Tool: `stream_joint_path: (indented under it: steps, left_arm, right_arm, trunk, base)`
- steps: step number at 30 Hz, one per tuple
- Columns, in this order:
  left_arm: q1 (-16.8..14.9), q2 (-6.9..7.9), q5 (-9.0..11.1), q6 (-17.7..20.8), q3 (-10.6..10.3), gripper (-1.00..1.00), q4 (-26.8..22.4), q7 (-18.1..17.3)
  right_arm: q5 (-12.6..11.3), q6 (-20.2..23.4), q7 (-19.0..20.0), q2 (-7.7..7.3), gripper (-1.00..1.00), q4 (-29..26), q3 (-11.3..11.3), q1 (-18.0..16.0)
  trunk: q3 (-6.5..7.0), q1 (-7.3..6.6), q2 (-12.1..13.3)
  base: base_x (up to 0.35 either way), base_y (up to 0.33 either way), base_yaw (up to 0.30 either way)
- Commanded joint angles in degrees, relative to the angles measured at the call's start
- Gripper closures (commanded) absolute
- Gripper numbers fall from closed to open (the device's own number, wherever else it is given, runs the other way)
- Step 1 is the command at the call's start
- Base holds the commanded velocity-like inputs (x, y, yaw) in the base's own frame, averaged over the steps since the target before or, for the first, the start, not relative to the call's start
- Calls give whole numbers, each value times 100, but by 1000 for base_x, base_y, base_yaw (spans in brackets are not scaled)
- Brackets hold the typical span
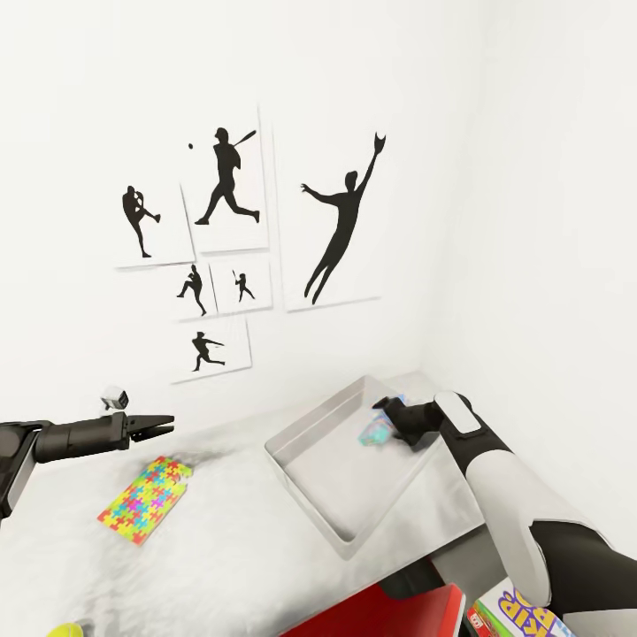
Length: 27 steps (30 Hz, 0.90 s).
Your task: Put all the toys in the child's room - the three board games (two on the bed and one on the table), the two jigsaw puzzles on the table, and the tennis ball on the table - inside the toy box on the table in the child's room.
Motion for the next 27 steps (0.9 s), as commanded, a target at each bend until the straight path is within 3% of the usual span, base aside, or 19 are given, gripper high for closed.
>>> stream_joint_path:
  steps: [1, 27]
  left_arm:
    - [-4, 2, -4, 61, -2, -100, -1, -24]
    - [-4, 45, 5, 59, -2, -100, 2, -24]
  right_arm:
    - [-59, 9, -58, 1, -100, -8, -15, -4]
    - [-60, 26, -48, -6, -100, -83, -15, -4]
  trunk:
    - [-11, 3, -10]
    - [-11, 3, -10]
  base:
    - [0, 0, 0]
    - [0, 0, 0]
